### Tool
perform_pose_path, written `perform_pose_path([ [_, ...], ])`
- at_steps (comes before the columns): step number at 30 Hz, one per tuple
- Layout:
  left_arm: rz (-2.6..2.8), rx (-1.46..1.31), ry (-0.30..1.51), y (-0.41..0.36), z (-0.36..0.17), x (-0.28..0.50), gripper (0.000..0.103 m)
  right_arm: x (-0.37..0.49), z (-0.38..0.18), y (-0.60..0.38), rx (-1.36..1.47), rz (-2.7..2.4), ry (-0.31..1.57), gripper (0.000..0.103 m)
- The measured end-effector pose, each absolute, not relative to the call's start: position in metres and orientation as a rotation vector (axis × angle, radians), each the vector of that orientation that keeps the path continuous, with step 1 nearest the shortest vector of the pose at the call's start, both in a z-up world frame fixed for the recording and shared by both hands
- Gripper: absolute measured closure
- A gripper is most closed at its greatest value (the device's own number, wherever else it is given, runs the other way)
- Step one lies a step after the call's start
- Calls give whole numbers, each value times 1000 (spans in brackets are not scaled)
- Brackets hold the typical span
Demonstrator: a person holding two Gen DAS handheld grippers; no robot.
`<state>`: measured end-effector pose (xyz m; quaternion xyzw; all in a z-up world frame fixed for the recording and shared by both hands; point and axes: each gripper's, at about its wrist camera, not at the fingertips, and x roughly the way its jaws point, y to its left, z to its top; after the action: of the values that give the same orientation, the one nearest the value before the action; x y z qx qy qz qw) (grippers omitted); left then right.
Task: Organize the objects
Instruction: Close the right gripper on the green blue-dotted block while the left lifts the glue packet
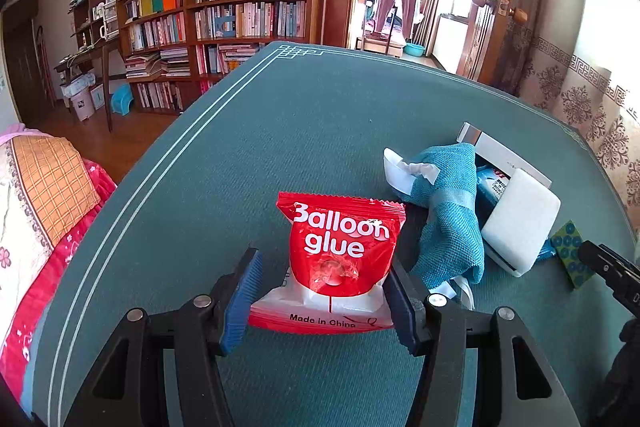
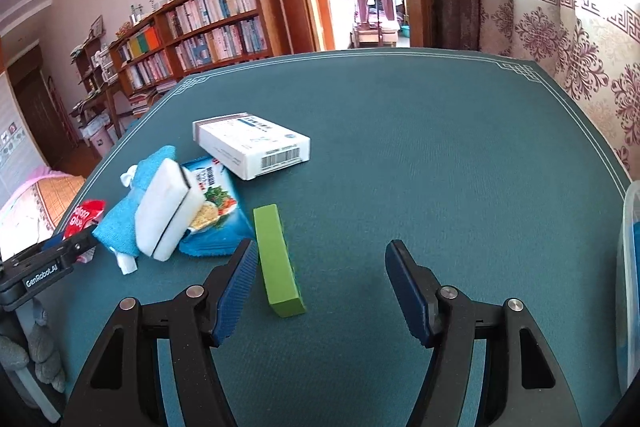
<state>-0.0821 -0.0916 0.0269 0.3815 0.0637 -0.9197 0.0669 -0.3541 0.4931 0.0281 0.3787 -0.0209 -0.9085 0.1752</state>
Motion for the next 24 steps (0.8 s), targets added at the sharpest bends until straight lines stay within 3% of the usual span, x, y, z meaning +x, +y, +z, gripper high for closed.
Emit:
perform_pose_path([
  [5,-2772,1149,192,-91,27,-82,41,-355,30,499,1062,-2569,-93,36],
  [12,-2783,1150,191,-88,28,-81,41,-348,29,472,1038,-2517,102,36],
  [19,-2814,1137,196,-86,29,-78,41,-364,21,465,1089,-2467,194,54],
  [23,-2827,1131,199,-87,29,-77,41,-363,20,462,1083,-2473,234,72],
  [24,-2830,1129,200,-86,29,-77,41,-362,21,462,1081,-2475,243,72],
])
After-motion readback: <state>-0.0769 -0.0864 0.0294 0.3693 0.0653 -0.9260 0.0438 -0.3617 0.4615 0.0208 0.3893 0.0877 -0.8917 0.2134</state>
